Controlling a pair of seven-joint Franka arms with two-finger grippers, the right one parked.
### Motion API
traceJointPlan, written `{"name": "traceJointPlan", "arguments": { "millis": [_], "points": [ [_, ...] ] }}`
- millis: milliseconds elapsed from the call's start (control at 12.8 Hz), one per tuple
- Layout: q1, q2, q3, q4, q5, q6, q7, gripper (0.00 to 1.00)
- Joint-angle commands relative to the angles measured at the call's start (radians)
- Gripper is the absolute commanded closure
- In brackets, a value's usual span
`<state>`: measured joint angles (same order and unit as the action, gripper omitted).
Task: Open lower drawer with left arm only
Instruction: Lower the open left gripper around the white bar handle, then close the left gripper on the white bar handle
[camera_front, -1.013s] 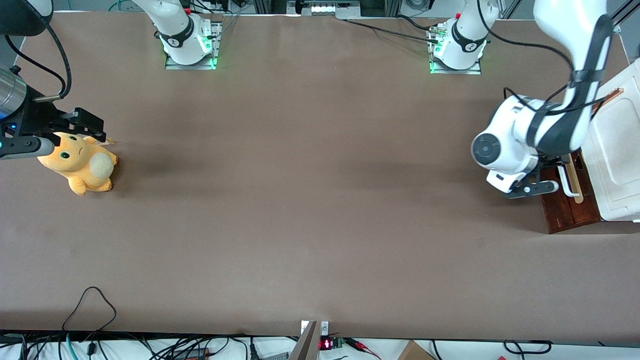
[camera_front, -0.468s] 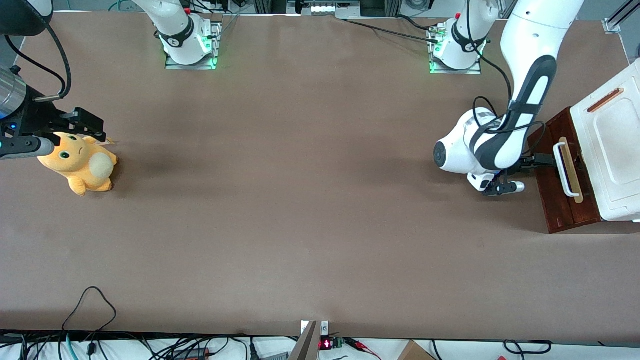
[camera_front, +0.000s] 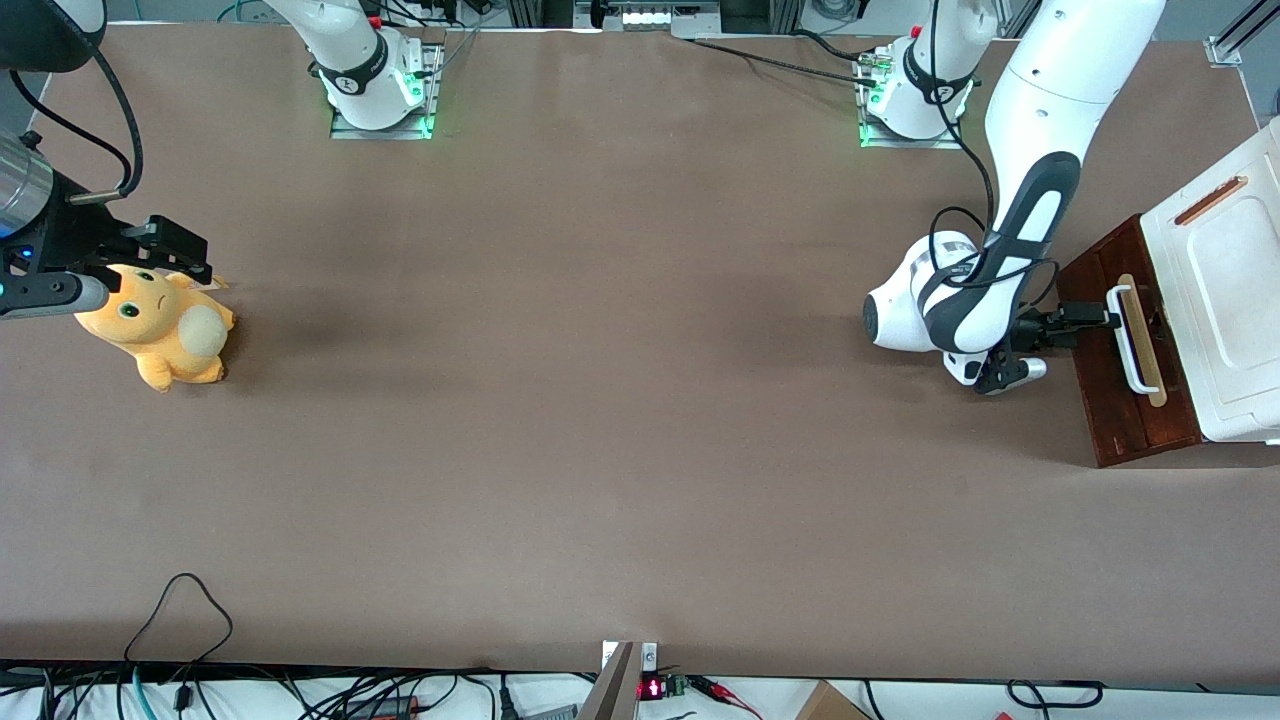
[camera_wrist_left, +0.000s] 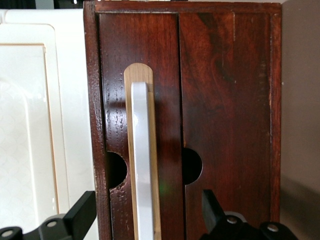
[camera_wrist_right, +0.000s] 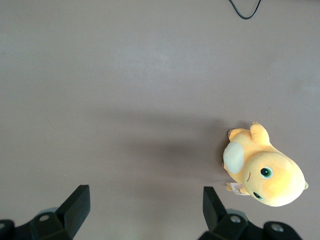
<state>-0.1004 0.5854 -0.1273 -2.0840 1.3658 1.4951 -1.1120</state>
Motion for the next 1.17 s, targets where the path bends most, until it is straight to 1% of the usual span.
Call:
{"name": "traceJointPlan", "arguments": {
  "millis": [0, 468, 623, 701, 857, 1013, 1091],
  "points": [
    [0.011, 0.007, -0.002, 0.019, 0.032, -0.019, -0.041, 0.09],
    [0.047, 0.02, 0.0, 0.024, 0.093, -0.022, -0.058, 0.17],
    [0.054, 0.037, 0.0, 0.024, 0.101, -0.022, -0.06, 0.24],
    [0.057, 0.042, 0.001, 0.021, 0.111, -0.021, -0.06, 0.25],
    [0.062, 0.05, 0.001, 0.019, 0.118, -0.022, -0.058, 0.31],
    [0.064, 0.056, 0.003, 0.013, 0.14, -0.024, -0.057, 0.33],
    [0.067, 0.057, 0.003, 0.012, 0.141, -0.026, -0.057, 0.37]
  ]
}}
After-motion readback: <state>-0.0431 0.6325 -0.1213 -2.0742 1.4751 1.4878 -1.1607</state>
